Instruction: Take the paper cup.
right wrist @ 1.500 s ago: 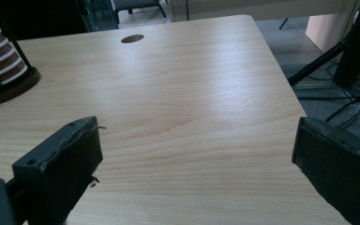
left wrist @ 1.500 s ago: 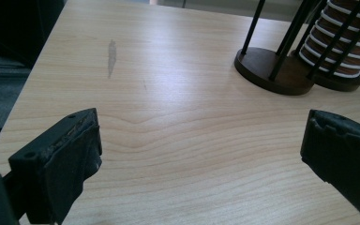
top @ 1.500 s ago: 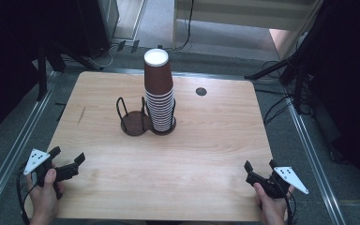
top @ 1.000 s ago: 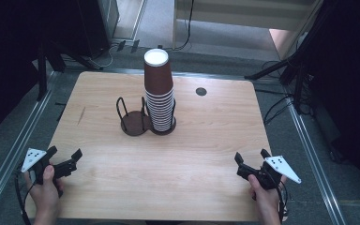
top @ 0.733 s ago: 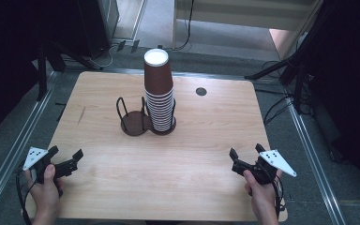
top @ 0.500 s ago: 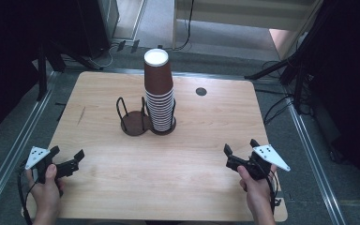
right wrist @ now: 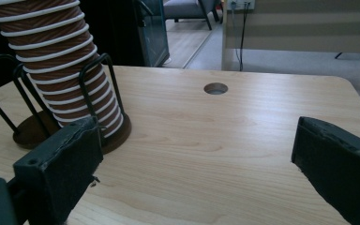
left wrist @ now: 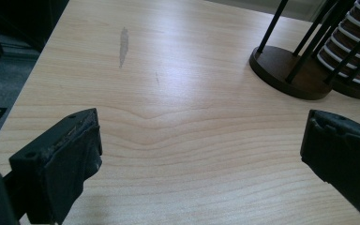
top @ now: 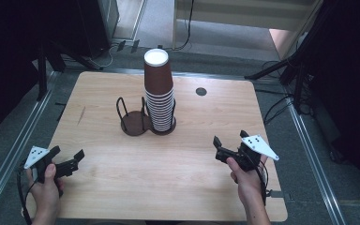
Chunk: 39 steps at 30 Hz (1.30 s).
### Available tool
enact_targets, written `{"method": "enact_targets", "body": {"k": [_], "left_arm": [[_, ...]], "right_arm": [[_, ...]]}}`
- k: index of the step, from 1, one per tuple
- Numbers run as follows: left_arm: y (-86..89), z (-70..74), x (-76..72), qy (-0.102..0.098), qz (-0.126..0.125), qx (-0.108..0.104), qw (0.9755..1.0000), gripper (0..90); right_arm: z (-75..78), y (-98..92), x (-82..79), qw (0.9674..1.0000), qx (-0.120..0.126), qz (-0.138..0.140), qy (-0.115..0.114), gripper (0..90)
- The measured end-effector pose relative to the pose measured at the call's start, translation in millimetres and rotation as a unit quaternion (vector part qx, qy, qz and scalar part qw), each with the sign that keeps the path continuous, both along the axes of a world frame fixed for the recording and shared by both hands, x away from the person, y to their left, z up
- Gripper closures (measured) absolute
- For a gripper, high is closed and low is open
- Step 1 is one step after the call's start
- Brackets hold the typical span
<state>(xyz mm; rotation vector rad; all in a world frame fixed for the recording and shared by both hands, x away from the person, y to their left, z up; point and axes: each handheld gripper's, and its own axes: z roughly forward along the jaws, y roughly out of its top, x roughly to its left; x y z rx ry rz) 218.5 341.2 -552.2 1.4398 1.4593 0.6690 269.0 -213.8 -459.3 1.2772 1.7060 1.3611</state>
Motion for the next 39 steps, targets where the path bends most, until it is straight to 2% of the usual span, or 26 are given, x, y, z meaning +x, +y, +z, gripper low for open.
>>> {"method": "enact_targets", "body": {"k": [6, 18, 26, 39], "left_arm": [[-1.3, 0.1, 1.3, 0.002, -0.001, 0.003, 1.0000, 0.0], [0.5, -0.1, -0.2, -0.001, -0.004, -0.005, 1.0000, 0.0], [0.7, -0.1, -0.3, -0.001, -0.005, -0.004, 1.0000, 0.0], [0.8, -0.3, 0.2, -0.004, -0.004, -0.009, 0.9999, 0.0]], "right_arm": [[8.7, 10.2, 3.2, 0.9999, -0.001, 0.012, -0.011, 1.7], [16.4, 30.1, 8.1, 0.9993, -0.009, 0.033, -0.014, 0.0], [28.2, 50.5, 12.7, 0.9982, -0.012, 0.055, -0.023, 0.0], [35.8, 85.8, 24.0, 0.9970, -0.007, 0.072, -0.026, 0.0]]}}
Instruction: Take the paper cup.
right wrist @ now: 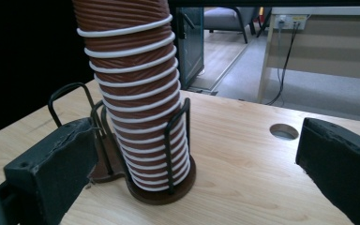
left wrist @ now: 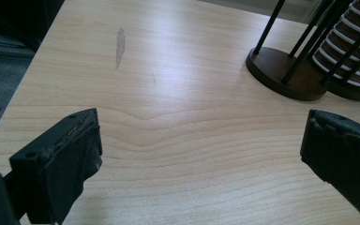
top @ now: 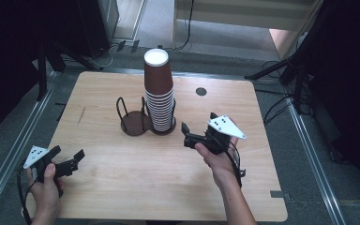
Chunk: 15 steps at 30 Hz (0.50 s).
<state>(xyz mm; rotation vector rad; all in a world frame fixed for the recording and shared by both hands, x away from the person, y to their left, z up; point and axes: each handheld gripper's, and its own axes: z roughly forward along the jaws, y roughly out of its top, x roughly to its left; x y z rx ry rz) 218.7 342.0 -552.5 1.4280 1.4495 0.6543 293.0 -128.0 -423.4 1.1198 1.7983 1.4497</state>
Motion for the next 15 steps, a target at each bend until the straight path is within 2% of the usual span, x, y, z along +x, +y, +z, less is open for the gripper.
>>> {"method": "enact_targets", "body": {"k": [3, 15], "left_arm": [[0.2, 0.0, 0.0, 0.000, 0.000, 0.000, 1.0000, 0.0], [-0.4, 0.3, 0.2, 0.003, 0.002, 0.004, 1.0000, 0.0]], "right_arm": [[1.8, 6.8, 2.9, 1.0000, 0.007, 0.003, 0.006, 0.0], [4.5, 27.9, 11.4, 0.9997, 0.016, 0.016, 0.007, 0.0]]}}
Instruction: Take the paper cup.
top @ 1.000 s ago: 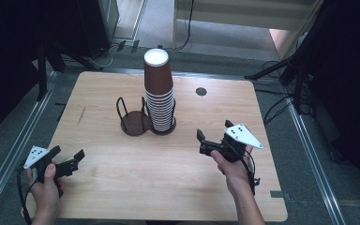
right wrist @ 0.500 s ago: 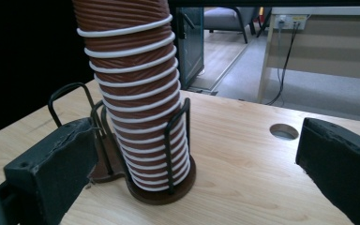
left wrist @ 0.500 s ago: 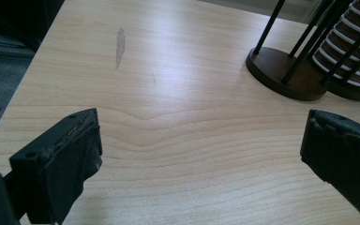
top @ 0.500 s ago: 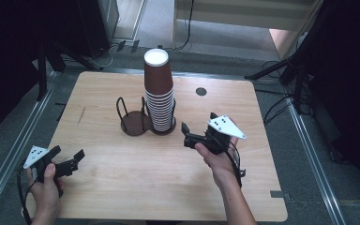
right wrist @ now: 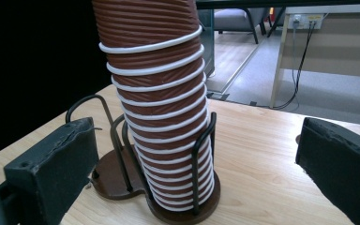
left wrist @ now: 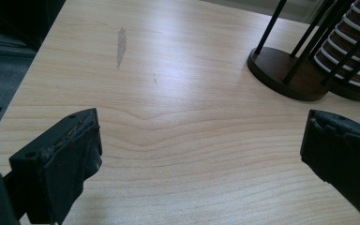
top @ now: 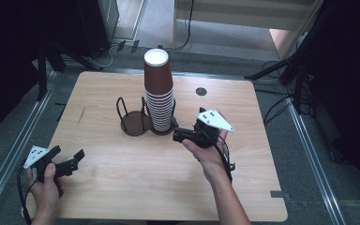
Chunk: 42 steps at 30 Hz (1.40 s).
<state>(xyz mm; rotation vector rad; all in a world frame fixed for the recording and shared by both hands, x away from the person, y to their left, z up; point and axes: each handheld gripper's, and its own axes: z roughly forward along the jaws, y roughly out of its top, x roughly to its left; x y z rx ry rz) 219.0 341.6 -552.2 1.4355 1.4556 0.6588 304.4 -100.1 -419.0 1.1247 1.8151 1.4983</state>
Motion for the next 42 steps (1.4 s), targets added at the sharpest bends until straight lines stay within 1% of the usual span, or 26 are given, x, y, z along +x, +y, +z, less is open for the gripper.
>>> {"method": "enact_targets", "body": {"k": [6, 9, 15, 19, 21, 26, 34, 38, 42], "left_arm": [[0.2, 0.0, 0.2, 0.000, -0.002, 0.000, 1.0000, 0.0], [0.2, -0.1, 0.2, 0.000, -0.001, 0.000, 1.0000, 0.0], [0.8, -0.2, 0.4, 0.000, 0.003, -0.001, 1.0000, 0.0], [0.8, -0.2, 0.5, 0.000, 0.004, -0.003, 1.0000, 0.0], [0.9, -0.2, 0.5, 0.000, 0.003, -0.003, 1.0000, 0.0], [0.9, -0.3, 0.6, 0.001, 0.004, -0.003, 1.0000, 0.0], [1.0, -0.4, 0.8, 0.000, 0.004, -0.005, 1.0000, 0.0], [1.6, -0.5, 1.1, 0.002, 0.006, -0.011, 0.9999, 0.0], [2.1, -0.5, 1.3, 0.004, 0.006, -0.013, 0.9999, 0.0]], "right_arm": [[2.5, 11.7, 3.6, 0.9999, -0.005, -0.003, -0.010, 0.0], [4.3, 17.2, 5.4, 0.9999, -0.004, -0.005, -0.011, 0.0], [7.7, 28.0, 10.0, 0.9999, 0.000, -0.002, -0.011, 0.0], [11.5, 34.0, 14.1, 0.9999, 0.003, -0.011, -0.012, 0.0], [13.2, 36.8, 16.6, 0.9998, 0.001, -0.012, -0.016, 0.0], [18.1, 44.0, 23.3, 0.9998, 0.001, -0.012, -0.017, 0.0], [24.3, 57.6, 33.7, 0.9997, -0.005, -0.012, -0.021, 0.0], [25.4, 65.2, 38.2, 0.9994, -0.009, -0.022, -0.024, 0.0], [27.0, 70.2, 41.7, 0.9994, -0.004, -0.025, -0.024, 0.0]]}}
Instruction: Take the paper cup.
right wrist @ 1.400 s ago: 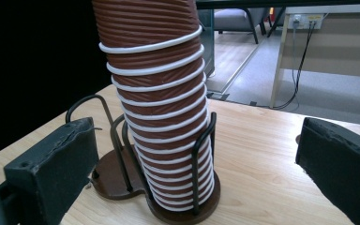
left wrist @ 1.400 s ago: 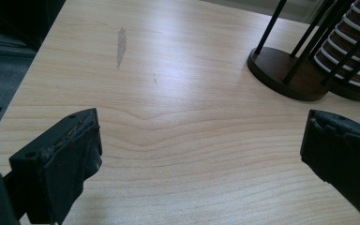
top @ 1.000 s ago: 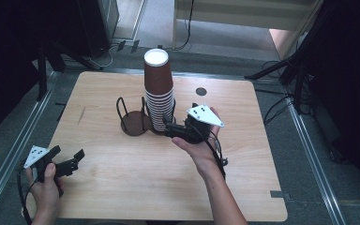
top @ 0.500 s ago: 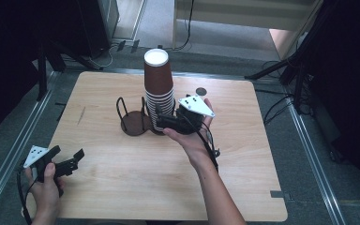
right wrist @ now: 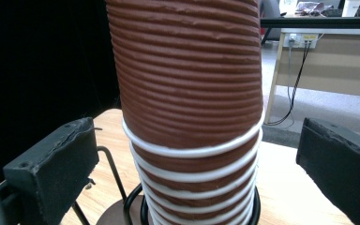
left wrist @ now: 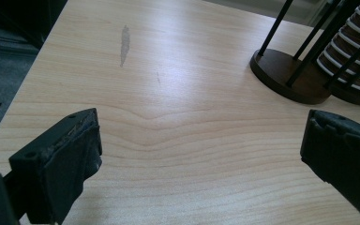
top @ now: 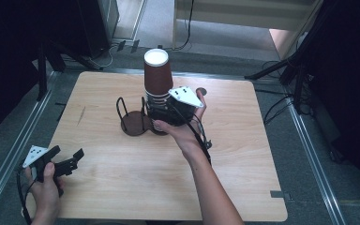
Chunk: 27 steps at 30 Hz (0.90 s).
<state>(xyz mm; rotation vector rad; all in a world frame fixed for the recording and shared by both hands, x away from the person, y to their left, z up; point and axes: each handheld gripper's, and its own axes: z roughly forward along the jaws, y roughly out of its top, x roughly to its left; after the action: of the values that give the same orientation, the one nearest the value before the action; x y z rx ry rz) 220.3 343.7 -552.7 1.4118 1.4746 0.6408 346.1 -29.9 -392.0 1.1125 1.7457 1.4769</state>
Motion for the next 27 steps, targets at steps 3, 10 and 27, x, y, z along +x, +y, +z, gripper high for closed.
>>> {"method": "enact_targets", "body": {"k": [3, 10, 27], "left_arm": [[0.0, 0.0, 0.0, 0.000, -0.001, 0.001, 1.0000, 0.0], [0.6, 0.0, -0.1, 0.001, -0.002, 0.002, 1.0000, 0.0], [0.9, -0.1, 0.3, 0.002, -0.001, 0.000, 1.0000, 0.0]], "right_arm": [[1.7, 2.7, 3.2, 1.0000, 0.003, 0.000, -0.002, 0.0], [7.0, 10.3, 11.3, 0.9999, -0.003, -0.001, -0.011, 0.0], [16.2, 24.4, 33.6, 0.9998, -0.012, -0.013, -0.013, 0.0]]}}
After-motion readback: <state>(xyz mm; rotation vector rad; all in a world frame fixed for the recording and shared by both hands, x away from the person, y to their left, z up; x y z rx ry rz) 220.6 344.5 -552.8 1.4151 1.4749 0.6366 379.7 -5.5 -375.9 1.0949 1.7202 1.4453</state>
